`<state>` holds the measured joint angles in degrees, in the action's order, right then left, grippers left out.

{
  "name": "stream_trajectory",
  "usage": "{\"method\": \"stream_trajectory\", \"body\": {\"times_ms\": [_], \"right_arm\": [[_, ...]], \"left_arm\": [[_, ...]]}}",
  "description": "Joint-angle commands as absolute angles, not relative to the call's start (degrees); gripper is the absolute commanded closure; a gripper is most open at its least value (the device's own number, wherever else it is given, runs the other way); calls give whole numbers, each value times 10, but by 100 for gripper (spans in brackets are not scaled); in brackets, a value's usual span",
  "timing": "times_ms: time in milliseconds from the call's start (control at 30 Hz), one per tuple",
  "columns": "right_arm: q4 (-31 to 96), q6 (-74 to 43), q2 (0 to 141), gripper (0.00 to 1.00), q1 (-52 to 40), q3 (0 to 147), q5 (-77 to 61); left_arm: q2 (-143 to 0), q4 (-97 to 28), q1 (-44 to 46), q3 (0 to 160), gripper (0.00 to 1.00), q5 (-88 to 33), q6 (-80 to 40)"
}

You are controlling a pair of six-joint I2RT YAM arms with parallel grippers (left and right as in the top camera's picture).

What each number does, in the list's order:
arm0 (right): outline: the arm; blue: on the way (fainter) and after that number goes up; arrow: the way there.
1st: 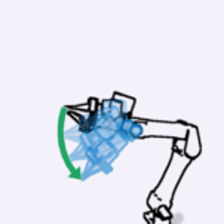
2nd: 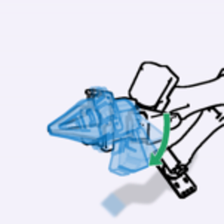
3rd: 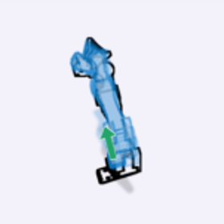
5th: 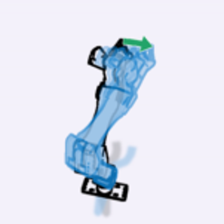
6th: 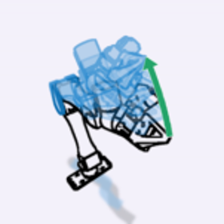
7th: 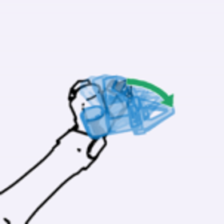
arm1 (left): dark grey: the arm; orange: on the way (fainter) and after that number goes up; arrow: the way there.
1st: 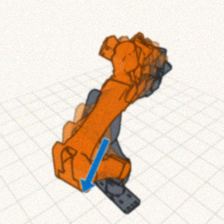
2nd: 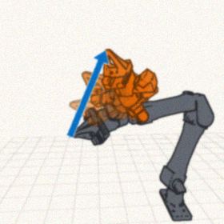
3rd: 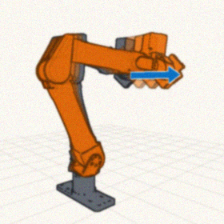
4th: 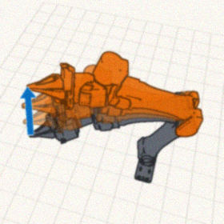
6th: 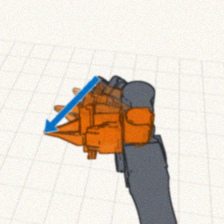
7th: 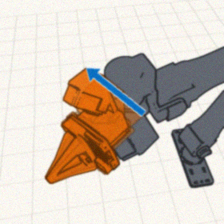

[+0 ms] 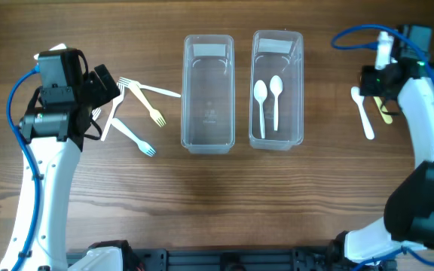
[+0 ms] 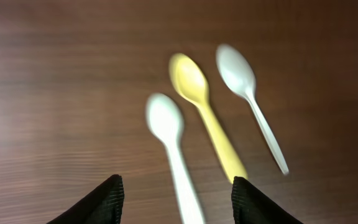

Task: Pack container
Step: 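Move right gripper to a white spoon and grasp it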

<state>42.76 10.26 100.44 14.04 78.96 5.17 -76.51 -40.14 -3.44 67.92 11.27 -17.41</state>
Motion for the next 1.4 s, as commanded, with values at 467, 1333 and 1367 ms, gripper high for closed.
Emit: {"method": "stream_trajectory", "body": {"times_ms": [467,1333,1367], "right_arm": [[400,173,1191,51,192,781,-46],[425,86,1136,84,180,782,-55],[425,86,1118,84,173,782,-57]], "left_arm": [[-763,-401,-37,690,0,118,-167],[-763,-401,-37,690,0,118,-167],[-763,-401,-37,690,0,118,-167]]}}
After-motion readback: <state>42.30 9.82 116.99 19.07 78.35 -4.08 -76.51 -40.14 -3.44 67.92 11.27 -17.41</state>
